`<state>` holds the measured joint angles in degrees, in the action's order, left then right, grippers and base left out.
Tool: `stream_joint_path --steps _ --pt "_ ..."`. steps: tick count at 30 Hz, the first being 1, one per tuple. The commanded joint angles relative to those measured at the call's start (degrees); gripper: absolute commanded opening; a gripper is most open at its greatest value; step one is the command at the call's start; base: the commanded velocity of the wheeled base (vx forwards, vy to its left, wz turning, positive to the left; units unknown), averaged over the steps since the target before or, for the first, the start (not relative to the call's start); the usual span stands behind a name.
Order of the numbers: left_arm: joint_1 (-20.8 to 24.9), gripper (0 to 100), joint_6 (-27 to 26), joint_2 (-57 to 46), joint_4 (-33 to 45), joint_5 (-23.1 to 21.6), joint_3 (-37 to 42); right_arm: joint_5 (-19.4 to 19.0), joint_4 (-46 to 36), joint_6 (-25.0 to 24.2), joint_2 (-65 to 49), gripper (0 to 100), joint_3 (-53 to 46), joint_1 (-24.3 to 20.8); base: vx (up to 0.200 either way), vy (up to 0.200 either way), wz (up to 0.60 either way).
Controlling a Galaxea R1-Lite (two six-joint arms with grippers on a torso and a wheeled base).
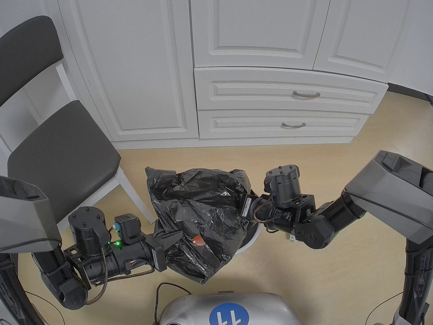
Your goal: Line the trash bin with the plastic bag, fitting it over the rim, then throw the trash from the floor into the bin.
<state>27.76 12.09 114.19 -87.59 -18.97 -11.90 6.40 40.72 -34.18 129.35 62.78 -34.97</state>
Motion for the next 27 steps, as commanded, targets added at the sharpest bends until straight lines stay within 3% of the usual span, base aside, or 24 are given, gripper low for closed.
stream_joint_path --steps 1,16,27 --pt "-0.86 0 -0.05 0.16 -0.04 -0.02 -0.41 -0.07 -0.02 -2.03 3.98 0 2.26 -1.24 0.000 0.000 0.00" --pt "-1.30 0 -0.05 1.56 -0.04 0.25 -1.55 0.02 -0.02 -10.38 12.85 0 11.05 -2.20 0.000 0.000 0.00" --pt "1.07 0 -0.05 5.78 -0.13 1.48 -3.75 0.81 -1.25 -9.76 15.05 0 13.68 -0.97 0.000 0.000 0.00"
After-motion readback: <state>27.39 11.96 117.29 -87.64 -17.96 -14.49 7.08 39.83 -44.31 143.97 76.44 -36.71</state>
